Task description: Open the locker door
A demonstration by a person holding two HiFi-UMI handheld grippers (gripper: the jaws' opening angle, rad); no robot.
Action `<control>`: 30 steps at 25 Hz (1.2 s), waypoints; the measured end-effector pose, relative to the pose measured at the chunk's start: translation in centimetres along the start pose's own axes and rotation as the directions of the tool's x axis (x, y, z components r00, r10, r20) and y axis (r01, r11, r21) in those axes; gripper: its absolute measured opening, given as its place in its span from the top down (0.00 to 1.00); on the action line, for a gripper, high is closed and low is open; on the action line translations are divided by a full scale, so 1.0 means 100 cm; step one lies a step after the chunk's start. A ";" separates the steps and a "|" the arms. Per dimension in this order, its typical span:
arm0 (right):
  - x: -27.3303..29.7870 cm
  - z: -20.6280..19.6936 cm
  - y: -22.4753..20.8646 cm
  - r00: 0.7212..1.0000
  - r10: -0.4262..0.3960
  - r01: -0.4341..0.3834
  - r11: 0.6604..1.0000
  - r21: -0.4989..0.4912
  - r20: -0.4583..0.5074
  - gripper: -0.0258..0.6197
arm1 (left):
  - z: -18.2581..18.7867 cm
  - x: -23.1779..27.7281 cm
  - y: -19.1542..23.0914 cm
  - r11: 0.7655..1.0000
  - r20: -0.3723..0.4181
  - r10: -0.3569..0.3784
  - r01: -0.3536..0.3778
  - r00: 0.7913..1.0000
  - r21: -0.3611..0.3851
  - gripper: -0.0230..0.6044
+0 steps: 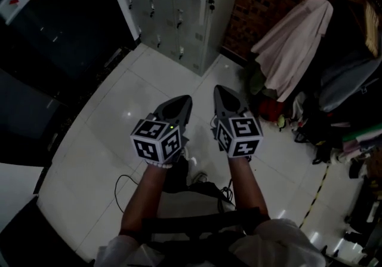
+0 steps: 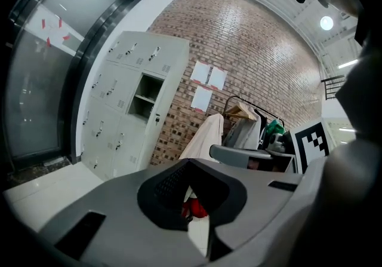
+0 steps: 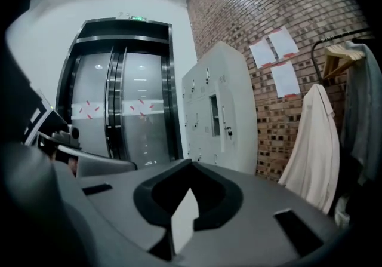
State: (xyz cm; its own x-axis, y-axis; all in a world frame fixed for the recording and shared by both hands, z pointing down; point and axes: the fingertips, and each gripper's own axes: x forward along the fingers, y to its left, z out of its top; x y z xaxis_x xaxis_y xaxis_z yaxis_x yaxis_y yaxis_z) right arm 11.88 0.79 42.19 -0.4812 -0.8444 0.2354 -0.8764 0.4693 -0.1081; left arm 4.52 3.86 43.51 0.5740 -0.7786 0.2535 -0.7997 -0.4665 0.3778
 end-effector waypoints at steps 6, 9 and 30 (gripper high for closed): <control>-0.032 -0.010 0.036 1.000 0.019 -0.019 1.000 0.000 0.010 0.96 | -0.011 -0.042 -0.009 1.000 -0.005 0.003 -0.003 1.000 0.017 0.97; -0.033 -0.006 0.050 1.000 0.015 -0.015 1.000 -0.003 0.018 0.96 | -0.006 -0.052 -0.001 0.999 0.003 -0.001 0.000 1.000 0.033 0.97; 0.040 0.017 0.096 0.990 -0.133 0.130 0.990 0.056 0.048 0.96 | 0.045 -0.049 0.093 0.985 -0.018 -0.159 0.160 0.987 0.070 0.97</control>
State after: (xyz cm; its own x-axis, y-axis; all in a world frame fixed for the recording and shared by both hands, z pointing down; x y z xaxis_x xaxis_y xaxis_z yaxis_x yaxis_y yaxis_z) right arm 1.46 1.46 40.41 -0.3608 -0.9107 0.2012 -0.9313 0.3401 -0.1306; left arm -6.47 1.48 41.79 0.6969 -0.6868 0.2066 -0.7081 -0.6130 0.3506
